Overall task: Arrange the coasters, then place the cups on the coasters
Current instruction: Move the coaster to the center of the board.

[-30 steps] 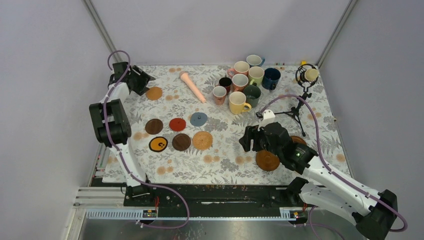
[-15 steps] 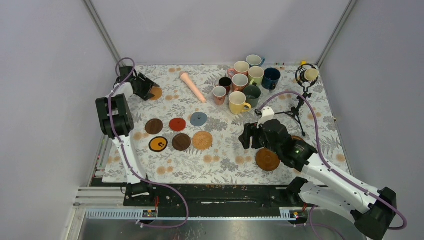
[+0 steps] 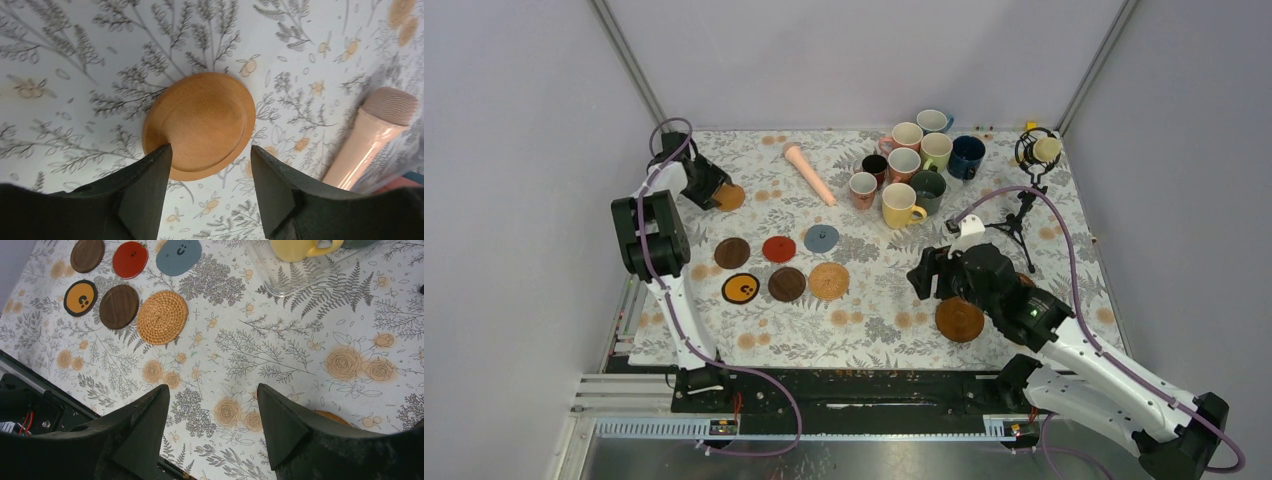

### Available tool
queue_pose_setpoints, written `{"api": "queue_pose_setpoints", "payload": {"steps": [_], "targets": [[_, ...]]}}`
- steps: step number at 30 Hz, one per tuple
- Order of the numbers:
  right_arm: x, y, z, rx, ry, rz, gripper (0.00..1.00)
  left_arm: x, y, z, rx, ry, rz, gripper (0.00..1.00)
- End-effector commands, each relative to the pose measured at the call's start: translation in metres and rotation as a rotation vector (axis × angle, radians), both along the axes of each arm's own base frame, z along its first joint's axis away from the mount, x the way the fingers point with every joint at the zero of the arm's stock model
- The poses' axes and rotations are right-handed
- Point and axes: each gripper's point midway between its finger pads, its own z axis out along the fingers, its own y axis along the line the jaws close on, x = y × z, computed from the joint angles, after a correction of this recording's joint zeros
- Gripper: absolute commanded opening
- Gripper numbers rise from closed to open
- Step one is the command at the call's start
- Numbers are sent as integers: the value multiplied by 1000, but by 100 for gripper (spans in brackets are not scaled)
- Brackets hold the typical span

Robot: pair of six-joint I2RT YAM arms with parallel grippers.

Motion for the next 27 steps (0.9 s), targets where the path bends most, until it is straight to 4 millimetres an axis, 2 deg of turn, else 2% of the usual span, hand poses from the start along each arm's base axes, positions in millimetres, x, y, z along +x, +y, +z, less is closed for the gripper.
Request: {"api": "queue_pose_setpoints", "payload": {"steps": [1, 8, 18, 27], "targets": [[-1, -4, 6, 14, -25, -17, 73, -26, 13, 5, 83, 64, 6, 61], [-5, -11, 6, 21, -36, -28, 73, -42, 12, -1, 86, 99, 10, 61], [-5, -10, 3, 22, -28, -25, 73, -54, 10, 6, 98, 96, 14, 61], [-7, -10, 6, 39, -34, -24, 73, -55, -4, 6, 27, 71, -17, 62]]}}
